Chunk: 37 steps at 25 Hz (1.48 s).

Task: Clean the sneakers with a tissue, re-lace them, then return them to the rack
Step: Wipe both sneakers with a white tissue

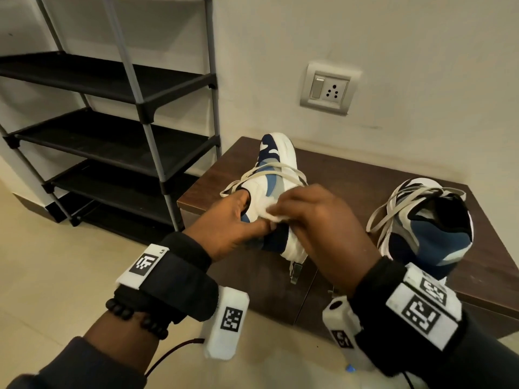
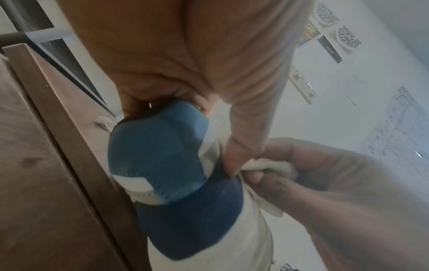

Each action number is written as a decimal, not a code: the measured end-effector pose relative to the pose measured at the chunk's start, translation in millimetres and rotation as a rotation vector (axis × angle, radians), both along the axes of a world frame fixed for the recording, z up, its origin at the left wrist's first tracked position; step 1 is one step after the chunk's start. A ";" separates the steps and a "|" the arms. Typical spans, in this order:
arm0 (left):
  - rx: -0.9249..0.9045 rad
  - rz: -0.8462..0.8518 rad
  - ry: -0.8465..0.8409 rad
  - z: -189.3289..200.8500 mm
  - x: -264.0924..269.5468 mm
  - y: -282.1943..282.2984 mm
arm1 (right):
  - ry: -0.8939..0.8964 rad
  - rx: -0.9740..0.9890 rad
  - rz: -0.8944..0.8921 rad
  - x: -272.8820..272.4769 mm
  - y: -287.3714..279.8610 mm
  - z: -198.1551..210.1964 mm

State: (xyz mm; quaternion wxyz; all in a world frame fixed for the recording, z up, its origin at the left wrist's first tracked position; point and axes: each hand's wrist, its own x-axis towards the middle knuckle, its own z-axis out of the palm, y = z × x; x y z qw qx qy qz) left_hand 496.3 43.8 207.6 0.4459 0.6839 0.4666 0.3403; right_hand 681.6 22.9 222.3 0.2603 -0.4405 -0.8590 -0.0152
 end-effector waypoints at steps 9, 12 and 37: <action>0.053 0.015 0.096 -1.1 -0.6 -0.9 | 0.101 0.030 -0.095 9.4 9.9 0.3; 0.030 -0.020 0.031 0.3 -1.8 -1.8 | 0.027 0.037 -0.041 6.1 2.9 -1.4; 0.062 -0.115 0.003 0.6 1.3 -2.3 | 0.185 0.077 -0.123 -2.6 16.9 -0.3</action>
